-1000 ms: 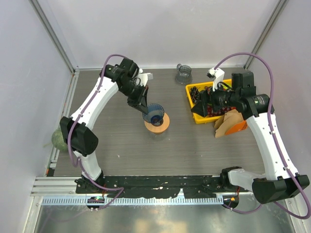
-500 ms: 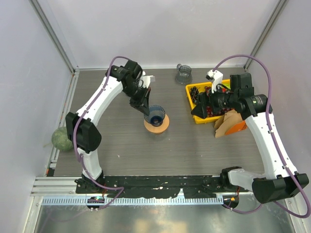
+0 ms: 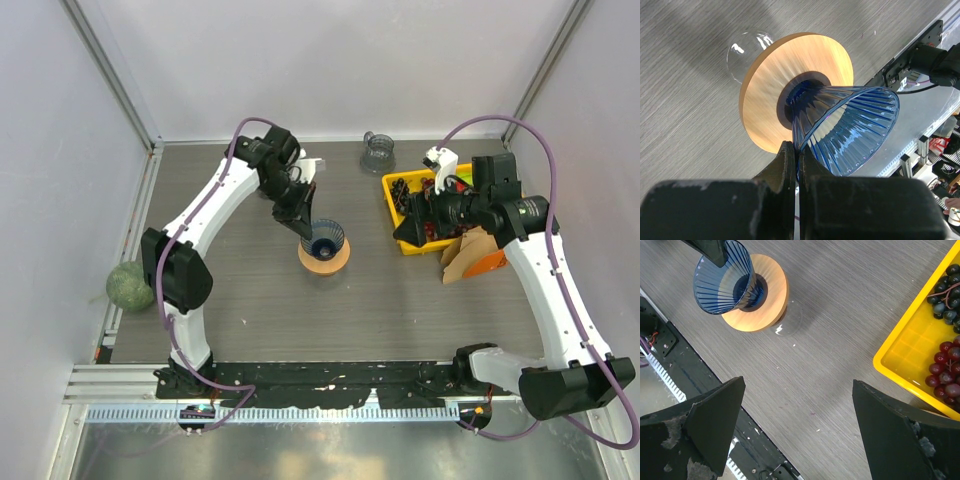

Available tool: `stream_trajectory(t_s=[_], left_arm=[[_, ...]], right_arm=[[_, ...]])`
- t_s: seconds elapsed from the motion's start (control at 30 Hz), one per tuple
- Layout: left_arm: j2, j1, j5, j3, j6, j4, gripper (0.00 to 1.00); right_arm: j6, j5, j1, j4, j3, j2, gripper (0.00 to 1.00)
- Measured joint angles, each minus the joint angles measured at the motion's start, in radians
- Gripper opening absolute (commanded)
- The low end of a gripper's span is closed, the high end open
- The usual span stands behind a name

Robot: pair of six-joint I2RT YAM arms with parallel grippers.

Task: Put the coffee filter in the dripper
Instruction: Place the coffee dripper in the dripper holder.

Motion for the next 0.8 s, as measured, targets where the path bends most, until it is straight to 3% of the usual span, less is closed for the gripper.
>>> stream_trajectory(t_s=[0.13,0.33,0.5,0.57,0.6,0.63,0.67,0.8], left_arm=[[0.000,0.000,-0.001,0.000,0.000,0.000,0.00],[0.000,0.000,-0.013,0.000,0.003,0.003,0.20],[0.000,0.000,-0.012,0.000,0.005,0.003,0.53],[0.000,0.000,-0.010,0.000,0.010,0.003,0.72],[-0.002,0.002,-0.008,0.000,0.007,0.004,0.87],[-0.005,0.007,-0.006,0.000,0.008,0.006,0.90],[-0.013,0.011,-0.003,-0.003,0.014,0.011,0.99],[-0.127,0.071,0.040,-0.098,0.020,0.071,0.99]], right_arm=[[0.000,0.000,0.000,-0.001,-0.005,-0.003,0.95],[0.001,0.000,0.000,0.000,-0.005,-0.003,0.95],[0.004,0.000,0.000,0.000,-0.005,-0.003,0.96],[0.004,-0.001,0.000,0.000,-0.005,-0.003,0.96],[0.004,-0.003,0.000,0.000,-0.005,-0.002,0.95],[0.005,-0.005,0.000,0.000,-0.005,-0.002,0.95],[0.007,-0.010,0.000,0.001,-0.004,0.000,0.95],[0.024,-0.044,0.000,0.022,0.000,0.022,0.96]])
